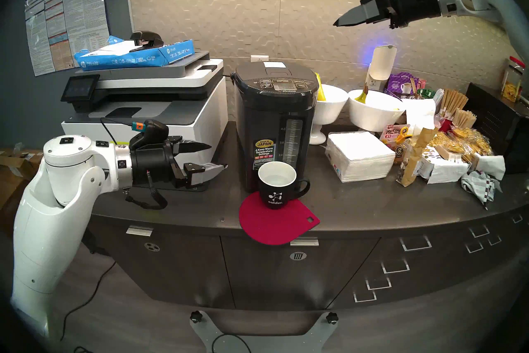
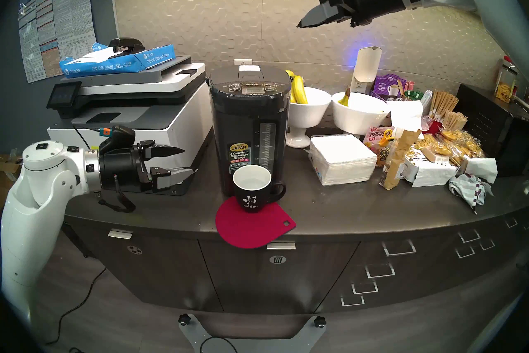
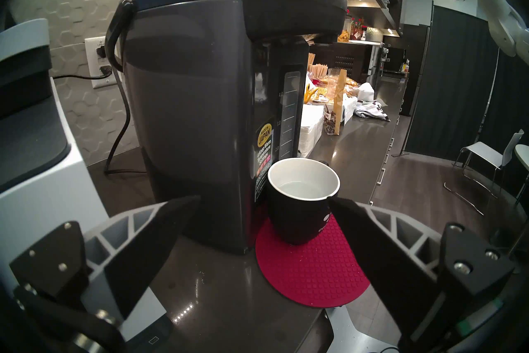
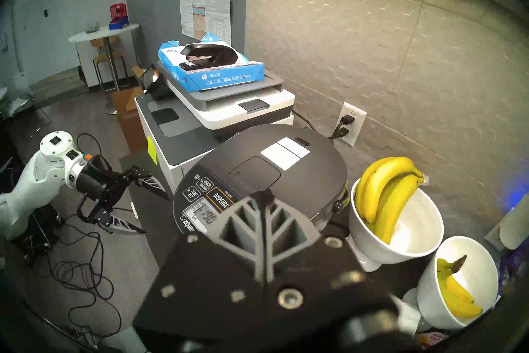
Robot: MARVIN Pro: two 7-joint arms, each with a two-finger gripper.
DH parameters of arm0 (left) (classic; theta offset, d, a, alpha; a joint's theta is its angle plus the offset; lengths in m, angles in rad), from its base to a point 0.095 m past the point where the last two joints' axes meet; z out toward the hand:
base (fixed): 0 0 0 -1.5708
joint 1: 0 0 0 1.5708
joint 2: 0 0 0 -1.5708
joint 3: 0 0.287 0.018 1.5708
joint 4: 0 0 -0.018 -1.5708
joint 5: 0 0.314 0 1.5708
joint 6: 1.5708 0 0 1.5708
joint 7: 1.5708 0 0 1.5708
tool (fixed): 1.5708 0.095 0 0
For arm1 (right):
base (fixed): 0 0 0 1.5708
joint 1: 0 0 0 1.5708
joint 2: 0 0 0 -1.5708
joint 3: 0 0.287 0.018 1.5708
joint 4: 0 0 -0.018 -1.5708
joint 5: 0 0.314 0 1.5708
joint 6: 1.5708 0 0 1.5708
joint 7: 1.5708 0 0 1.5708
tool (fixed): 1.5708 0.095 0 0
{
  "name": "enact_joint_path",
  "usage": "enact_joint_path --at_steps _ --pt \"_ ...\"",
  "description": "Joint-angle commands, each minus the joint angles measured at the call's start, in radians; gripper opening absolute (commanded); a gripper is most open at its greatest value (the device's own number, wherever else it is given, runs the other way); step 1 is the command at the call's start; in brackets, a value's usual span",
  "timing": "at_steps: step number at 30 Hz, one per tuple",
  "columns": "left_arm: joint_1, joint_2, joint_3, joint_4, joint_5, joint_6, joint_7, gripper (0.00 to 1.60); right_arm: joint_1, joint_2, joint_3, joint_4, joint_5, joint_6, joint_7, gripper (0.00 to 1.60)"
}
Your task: Press the water dispenser button and fill the cup
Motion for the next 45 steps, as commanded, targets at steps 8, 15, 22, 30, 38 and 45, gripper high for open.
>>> enact_joint_path --at_steps 8,15,22,30,38,45 --pt "-0.002 0.001 -0.006 -0.006 -0.001 -0.001 -0.001 1.60 0.007 0.113 0.014 -0.026 0.006 -0.032 -0.028 0.00" --pt "-0.002 0.001 -0.006 -0.006 -0.001 -0.001 -0.001 1.60 0.005 0.169 0.013 -0.075 0.003 -0.048 -0.040 0.00" --pt "-0.002 0.001 -0.006 -0.006 -0.001 -0.001 -0.001 1.60 0.016 0.210 0.018 -0.087 -0.015 -0.037 -0.018 0.00" --pt "-0.003 0.001 -0.005 -0.006 -0.001 -0.001 -0.001 1.60 0.034 0.252 0.034 -0.080 -0.029 -0.017 0.019 0.00" --pt "-0.002 0.001 -0.005 -0.006 -0.001 -0.001 -0.001 1.60 0.046 0.276 0.055 -0.089 -0.022 0.029 0.067 0.00" --pt "-0.002 0.001 -0.006 -0.006 -0.001 -0.001 -0.001 1.60 0.046 0.288 0.067 -0.123 -0.001 0.058 0.075 0.00"
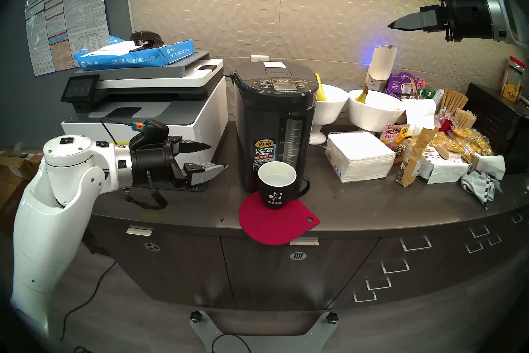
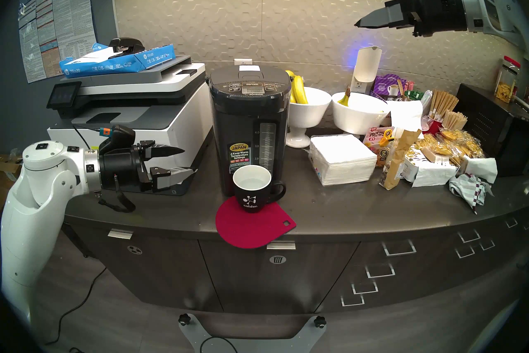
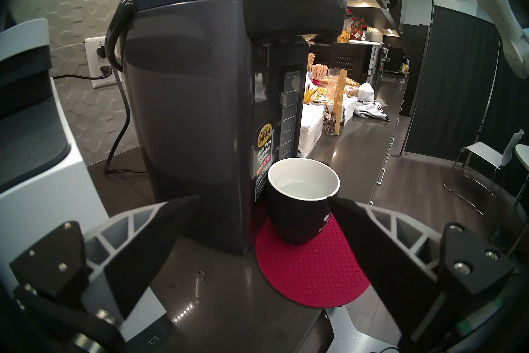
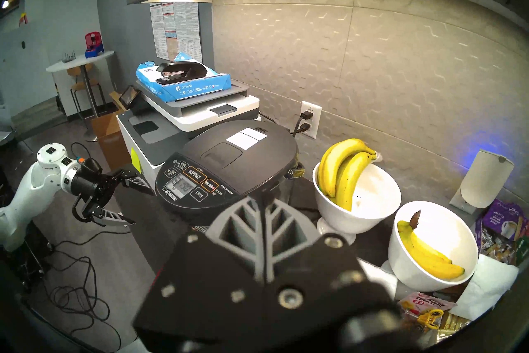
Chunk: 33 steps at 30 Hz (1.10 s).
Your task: Press the water dispenser button and fill the cup
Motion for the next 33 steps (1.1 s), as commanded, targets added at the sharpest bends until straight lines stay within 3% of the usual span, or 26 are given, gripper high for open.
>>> enact_joint_path --at_steps 1,25,33 --pt "-0.002 0.001 -0.005 -0.006 -0.001 -0.001 -0.001 1.60 0.027 0.021 0.033 -0.027 0.025 0.018 0.014 0.00" --pt "-0.003 0.001 -0.005 -0.006 -0.001 -0.001 -0.001 1.60 0.036 0.036 0.095 -0.072 0.007 0.027 0.043 0.00" --pt "-0.003 0.001 -0.005 -0.006 -0.001 -0.001 -0.001 1.60 0.033 0.039 0.104 -0.101 -0.030 0.027 0.060 0.00"
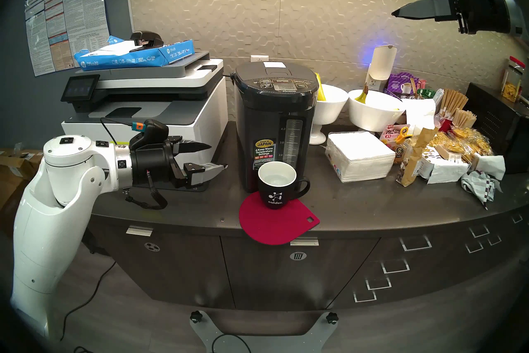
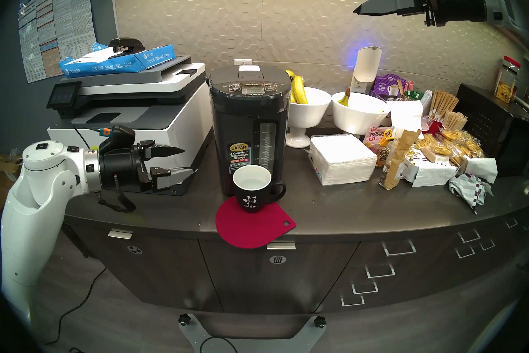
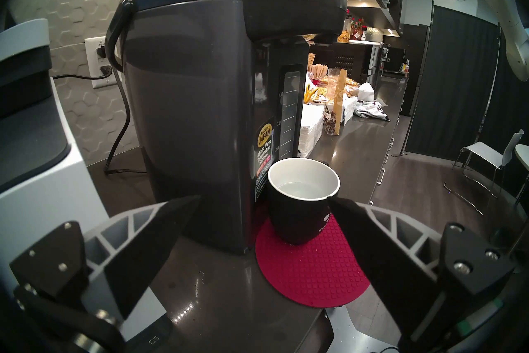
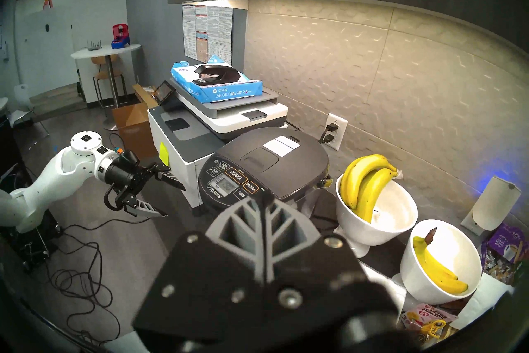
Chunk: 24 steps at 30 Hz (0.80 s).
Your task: Press the water dispenser button and fill the cup
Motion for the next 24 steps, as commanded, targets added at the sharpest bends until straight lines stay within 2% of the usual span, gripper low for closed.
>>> enact_joint_path --at_steps 1,2,24 --pt "-0.003 0.001 -0.005 -0.006 -0.001 -0.001 -0.001 1.60 0.012 0.001 0.019 -0.017 -0.026 -0.003 0.005 0.00" --pt "-0.003 0.001 -0.005 -0.006 -0.001 -0.001 -0.001 1.60 0.012 0.001 0.019 -0.017 -0.028 -0.003 0.007 0.34" --pt "-0.003 0.001 -0.005 -0.006 -0.001 -0.001 -0.001 1.60 0.005 0.001 0.027 -0.016 -0.053 -0.003 0.030 0.34"
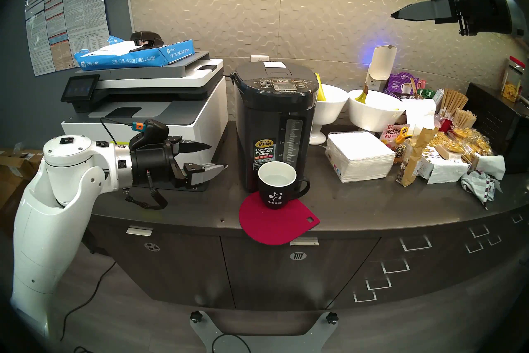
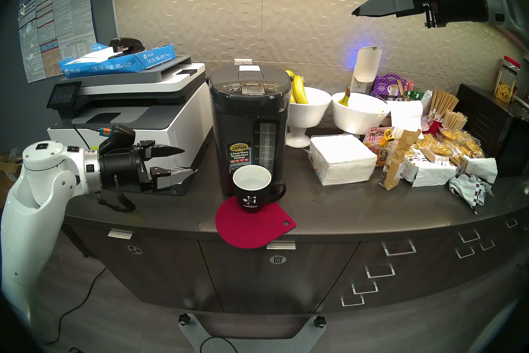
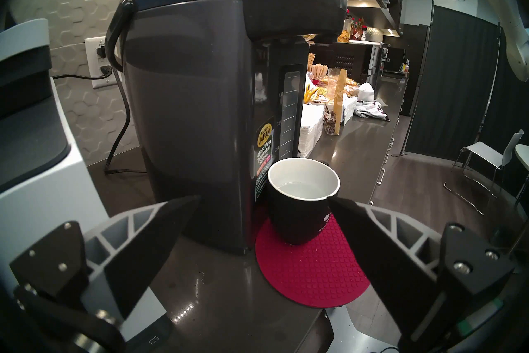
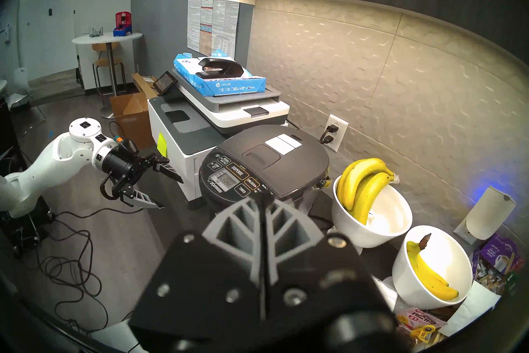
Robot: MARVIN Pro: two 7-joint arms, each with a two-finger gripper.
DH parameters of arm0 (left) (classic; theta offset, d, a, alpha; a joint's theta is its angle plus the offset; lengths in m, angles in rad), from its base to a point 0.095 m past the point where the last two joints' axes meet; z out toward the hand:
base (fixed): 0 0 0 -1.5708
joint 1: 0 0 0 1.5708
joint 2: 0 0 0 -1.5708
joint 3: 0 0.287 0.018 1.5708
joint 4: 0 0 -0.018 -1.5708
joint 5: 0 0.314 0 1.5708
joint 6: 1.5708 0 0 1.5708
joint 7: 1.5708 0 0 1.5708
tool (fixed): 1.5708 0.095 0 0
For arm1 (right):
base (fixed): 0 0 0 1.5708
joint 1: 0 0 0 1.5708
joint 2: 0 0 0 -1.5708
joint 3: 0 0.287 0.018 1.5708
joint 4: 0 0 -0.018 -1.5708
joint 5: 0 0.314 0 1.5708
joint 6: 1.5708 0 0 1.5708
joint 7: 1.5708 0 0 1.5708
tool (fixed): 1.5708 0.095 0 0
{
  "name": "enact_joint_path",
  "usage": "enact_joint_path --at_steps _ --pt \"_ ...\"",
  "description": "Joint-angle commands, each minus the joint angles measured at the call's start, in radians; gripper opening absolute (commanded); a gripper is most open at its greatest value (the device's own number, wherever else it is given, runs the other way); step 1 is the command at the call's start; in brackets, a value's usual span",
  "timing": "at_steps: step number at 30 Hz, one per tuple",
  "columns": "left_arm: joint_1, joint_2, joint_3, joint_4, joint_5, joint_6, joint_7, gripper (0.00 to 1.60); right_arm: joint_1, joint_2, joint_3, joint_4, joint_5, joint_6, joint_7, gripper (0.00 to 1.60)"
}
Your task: Press the water dispenser button and fill the cup
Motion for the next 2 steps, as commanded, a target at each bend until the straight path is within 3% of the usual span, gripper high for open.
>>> enact_joint_path --at_steps 1,2 --pt "-0.003 0.001 -0.005 -0.006 -0.001 -0.001 -0.001 1.60 0.006 -0.002 0.014 0.008 0.005 -0.003 -0.002 0.34" --pt "-0.003 0.001 -0.005 -0.006 -0.001 -0.001 -0.001 1.60 0.006 -0.002 0.015 0.008 0.004 -0.003 -0.001 0.34"
